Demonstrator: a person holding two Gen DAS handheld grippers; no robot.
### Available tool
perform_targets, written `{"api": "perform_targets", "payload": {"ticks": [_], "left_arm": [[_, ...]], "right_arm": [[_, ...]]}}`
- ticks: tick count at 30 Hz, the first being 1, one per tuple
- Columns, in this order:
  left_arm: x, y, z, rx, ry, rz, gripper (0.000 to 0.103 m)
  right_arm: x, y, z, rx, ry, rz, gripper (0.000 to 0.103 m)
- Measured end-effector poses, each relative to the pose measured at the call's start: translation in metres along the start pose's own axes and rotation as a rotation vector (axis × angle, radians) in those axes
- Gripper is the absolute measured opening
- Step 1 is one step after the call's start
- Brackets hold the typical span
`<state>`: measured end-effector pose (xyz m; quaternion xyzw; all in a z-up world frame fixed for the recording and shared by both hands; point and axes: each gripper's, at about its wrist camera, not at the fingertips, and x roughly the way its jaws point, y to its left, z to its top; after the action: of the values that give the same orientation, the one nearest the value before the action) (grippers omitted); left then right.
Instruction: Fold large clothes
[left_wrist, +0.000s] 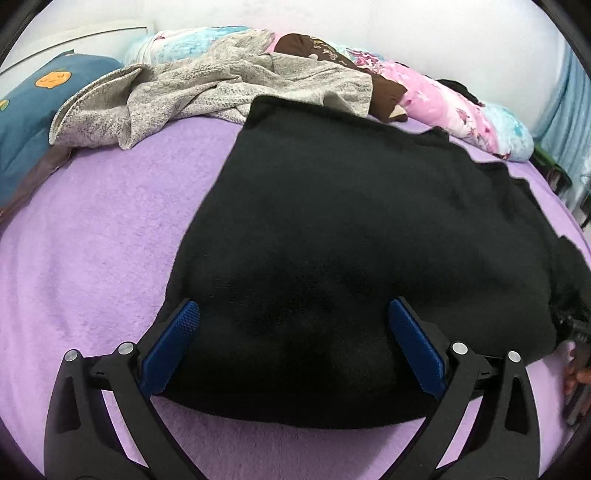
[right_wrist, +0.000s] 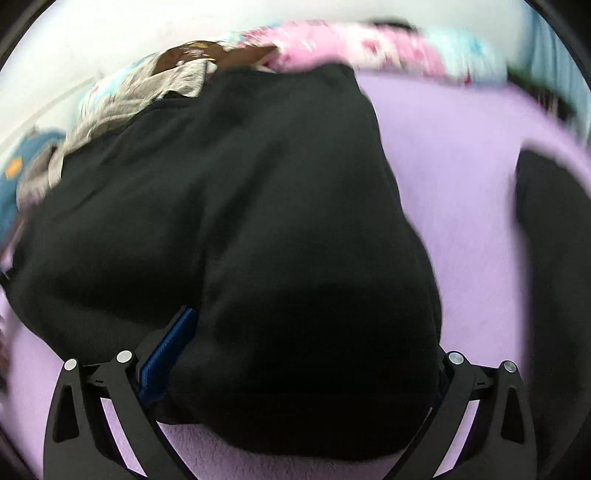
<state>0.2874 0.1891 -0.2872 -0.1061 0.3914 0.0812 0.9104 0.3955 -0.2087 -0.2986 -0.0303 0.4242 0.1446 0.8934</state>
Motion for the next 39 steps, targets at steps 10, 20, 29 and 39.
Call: {"api": "perform_targets", "payload": {"ticks": [10, 20, 29, 39], "left_arm": [[-0.037, 0.073, 0.014, -0.322, 0.027, -0.107, 0.097], [-0.029, 0.118, -0.007, -0.575, 0.127, -0.248, 0.097], [-0.023, 0.113, -0.009, -0.632, 0.170, -0.311, 0.097], [0.002, 0.109, -0.014, -0.764, 0.217, -0.435, 0.097]], "right_arm": [[-0.081, 0.032, 0.016, -0.093, -0.130, -0.166, 0.097], [-0.090, 0.124, 0.013, -0.227, -0.175, -0.110, 0.097], [-0.042, 0.197, 0.025, -0.342, -0.148, -0.201, 0.097], [-0.007, 0.181, 0.017, -0.271, -0.050, -0.114, 0.097]]}}
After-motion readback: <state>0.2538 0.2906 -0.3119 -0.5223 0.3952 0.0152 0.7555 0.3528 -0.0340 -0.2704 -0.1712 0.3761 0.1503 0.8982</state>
